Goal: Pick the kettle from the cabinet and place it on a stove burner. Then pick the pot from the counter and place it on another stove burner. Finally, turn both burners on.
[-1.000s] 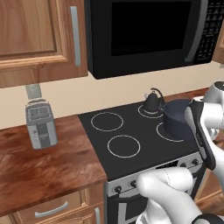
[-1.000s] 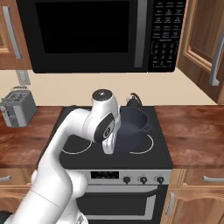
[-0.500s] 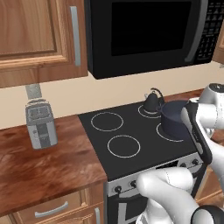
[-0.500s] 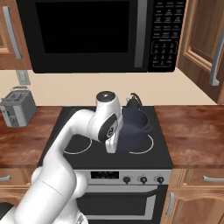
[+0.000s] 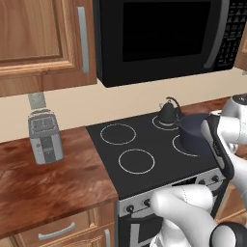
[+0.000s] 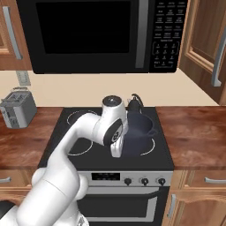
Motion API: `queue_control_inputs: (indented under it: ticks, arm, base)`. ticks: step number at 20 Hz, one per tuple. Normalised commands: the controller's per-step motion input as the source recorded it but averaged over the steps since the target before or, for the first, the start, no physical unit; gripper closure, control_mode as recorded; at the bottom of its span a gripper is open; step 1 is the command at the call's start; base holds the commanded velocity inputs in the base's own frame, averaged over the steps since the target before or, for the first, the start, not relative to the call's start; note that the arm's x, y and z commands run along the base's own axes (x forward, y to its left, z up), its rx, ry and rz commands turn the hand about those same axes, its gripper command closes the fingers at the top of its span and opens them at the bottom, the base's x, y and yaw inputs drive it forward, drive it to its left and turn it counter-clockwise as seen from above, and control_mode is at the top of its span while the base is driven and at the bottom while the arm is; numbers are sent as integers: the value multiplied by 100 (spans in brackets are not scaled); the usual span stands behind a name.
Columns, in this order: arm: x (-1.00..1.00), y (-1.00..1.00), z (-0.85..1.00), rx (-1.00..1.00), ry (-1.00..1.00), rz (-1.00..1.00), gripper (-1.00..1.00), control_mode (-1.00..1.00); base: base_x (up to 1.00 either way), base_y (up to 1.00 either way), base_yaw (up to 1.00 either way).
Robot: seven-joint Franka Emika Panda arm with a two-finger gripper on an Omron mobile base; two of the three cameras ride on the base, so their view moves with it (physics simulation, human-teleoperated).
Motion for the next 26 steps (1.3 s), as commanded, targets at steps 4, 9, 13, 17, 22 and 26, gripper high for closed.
queue_control_inputs:
  ticks: [4, 9, 13, 17, 22, 26]
  arm:
    - [2, -11, -12, 0, 0, 0, 100, -100]
    - [5, -8, -16, 0, -1, 0, 100, -100]
    - [8, -5, -17, 0, -2, 0, 100, -100]
    - [13, -4, -16, 0, -3, 0, 100, -100]
    - [15, -4, -18, 0, -4, 0, 100, -100]
    - [14, -6, -17, 0, -3, 0, 100, -100]
  base:
    - [0, 0, 0]
    - [0, 0, 0]
    - [0, 0, 0]
    - [0, 0, 0]
    - [0, 0, 0]
    - [0, 0, 0]
